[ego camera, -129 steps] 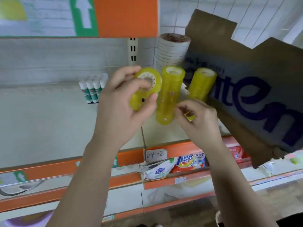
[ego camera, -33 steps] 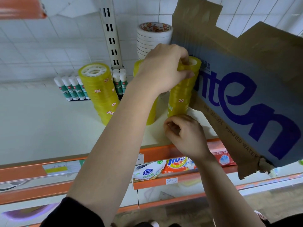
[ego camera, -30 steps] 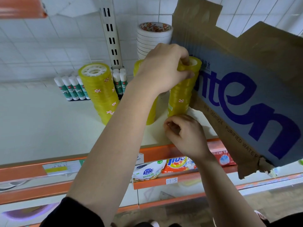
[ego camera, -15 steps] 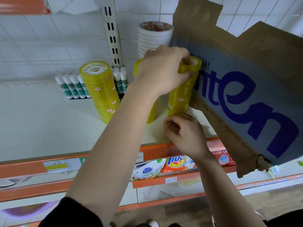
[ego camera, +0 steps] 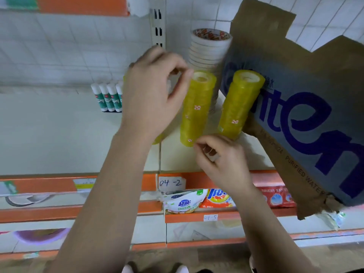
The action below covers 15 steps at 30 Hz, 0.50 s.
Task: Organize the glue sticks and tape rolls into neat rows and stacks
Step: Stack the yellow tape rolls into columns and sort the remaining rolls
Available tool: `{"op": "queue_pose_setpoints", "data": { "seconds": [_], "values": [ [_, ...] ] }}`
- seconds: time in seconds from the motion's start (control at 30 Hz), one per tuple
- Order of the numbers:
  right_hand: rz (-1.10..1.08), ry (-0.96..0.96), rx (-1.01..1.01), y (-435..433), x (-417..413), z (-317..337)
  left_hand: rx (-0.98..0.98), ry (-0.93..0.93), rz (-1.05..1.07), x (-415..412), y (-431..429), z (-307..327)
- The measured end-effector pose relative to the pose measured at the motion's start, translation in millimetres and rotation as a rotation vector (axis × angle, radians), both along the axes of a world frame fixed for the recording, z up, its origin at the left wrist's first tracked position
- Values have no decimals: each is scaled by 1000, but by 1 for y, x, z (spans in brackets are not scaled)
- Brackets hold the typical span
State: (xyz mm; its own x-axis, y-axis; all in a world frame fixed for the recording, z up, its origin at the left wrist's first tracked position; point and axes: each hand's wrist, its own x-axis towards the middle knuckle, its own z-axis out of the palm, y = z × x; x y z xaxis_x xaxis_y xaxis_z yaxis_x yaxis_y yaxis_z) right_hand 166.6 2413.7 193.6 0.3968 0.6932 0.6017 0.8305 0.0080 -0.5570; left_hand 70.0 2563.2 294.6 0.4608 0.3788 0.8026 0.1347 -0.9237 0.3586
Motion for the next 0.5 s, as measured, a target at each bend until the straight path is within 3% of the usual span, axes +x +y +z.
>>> {"op": "queue_pose_setpoints", "data": {
  "seconds": [0.5],
  "values": [
    [240, -51, 29, 162, -162, 10, -44, 236, 419, -249, 119, -69]
  ]
}}
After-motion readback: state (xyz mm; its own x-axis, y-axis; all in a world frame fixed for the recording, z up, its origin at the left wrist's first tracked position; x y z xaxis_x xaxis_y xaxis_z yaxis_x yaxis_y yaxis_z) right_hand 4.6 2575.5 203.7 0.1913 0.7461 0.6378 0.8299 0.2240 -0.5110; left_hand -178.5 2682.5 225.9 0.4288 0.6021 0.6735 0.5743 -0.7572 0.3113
